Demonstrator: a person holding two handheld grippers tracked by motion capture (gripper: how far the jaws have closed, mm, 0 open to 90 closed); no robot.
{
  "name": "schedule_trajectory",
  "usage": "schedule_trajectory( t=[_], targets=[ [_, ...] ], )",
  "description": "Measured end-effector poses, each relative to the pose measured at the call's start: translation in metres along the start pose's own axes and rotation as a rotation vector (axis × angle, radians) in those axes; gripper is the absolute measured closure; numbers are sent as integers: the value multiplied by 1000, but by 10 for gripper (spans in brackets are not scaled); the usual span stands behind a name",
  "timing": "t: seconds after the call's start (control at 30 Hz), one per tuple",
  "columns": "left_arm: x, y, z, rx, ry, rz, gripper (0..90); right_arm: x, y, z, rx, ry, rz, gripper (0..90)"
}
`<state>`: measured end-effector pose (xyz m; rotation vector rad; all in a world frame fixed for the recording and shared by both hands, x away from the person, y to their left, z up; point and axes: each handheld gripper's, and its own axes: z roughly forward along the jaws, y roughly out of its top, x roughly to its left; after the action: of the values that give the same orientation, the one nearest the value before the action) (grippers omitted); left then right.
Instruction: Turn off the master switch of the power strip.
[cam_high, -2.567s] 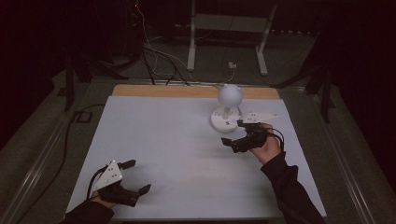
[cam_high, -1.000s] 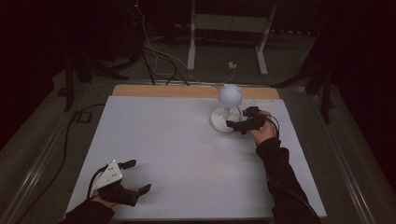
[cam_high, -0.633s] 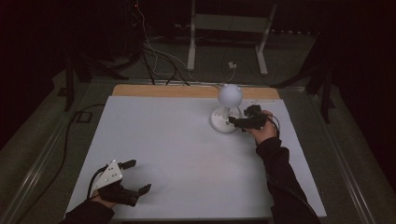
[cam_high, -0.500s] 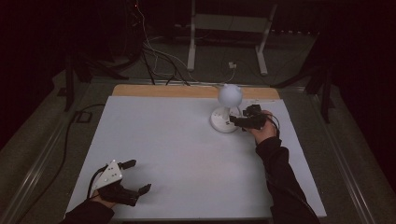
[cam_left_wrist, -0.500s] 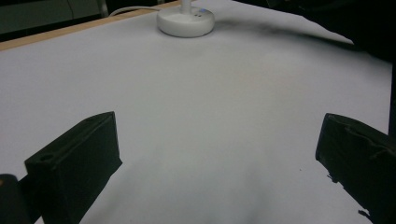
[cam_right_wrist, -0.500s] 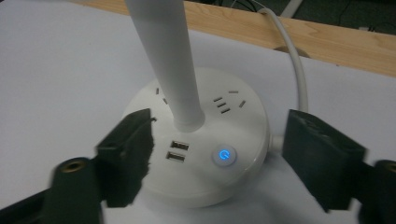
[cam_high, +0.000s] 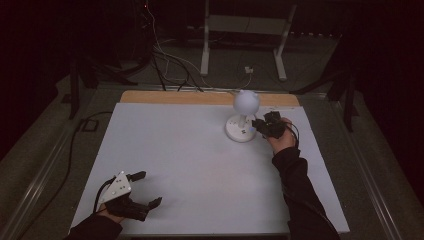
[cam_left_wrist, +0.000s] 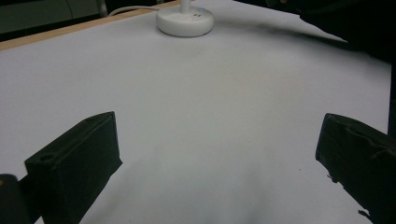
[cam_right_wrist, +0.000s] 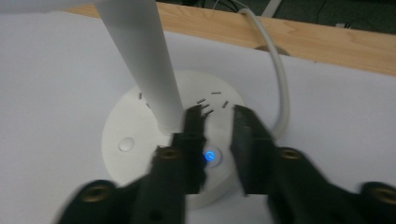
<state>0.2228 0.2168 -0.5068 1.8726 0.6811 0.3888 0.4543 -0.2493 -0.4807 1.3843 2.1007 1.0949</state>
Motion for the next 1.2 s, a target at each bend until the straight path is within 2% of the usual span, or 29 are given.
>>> schedule_trajectory(
  t=[0.07, 0.67, 0.93, 1.2],
  targets=[
    [0, 0, 0, 0, 1, 1, 4, 1, -1, -1, -6, -8, -11, 897],
    [0, 0, 0, 1, -2, 4, 4, 11, -12, 11, -6, -29, -5, 900],
    [-1, 0, 0, -1, -6, 7, 4, 13, -17, 18, 6, -45, -35, 900],
    [-1, 0, 1, 4, -5, 6, 4, 13, -19, 19, -5, -51, -60, 900]
  ],
)
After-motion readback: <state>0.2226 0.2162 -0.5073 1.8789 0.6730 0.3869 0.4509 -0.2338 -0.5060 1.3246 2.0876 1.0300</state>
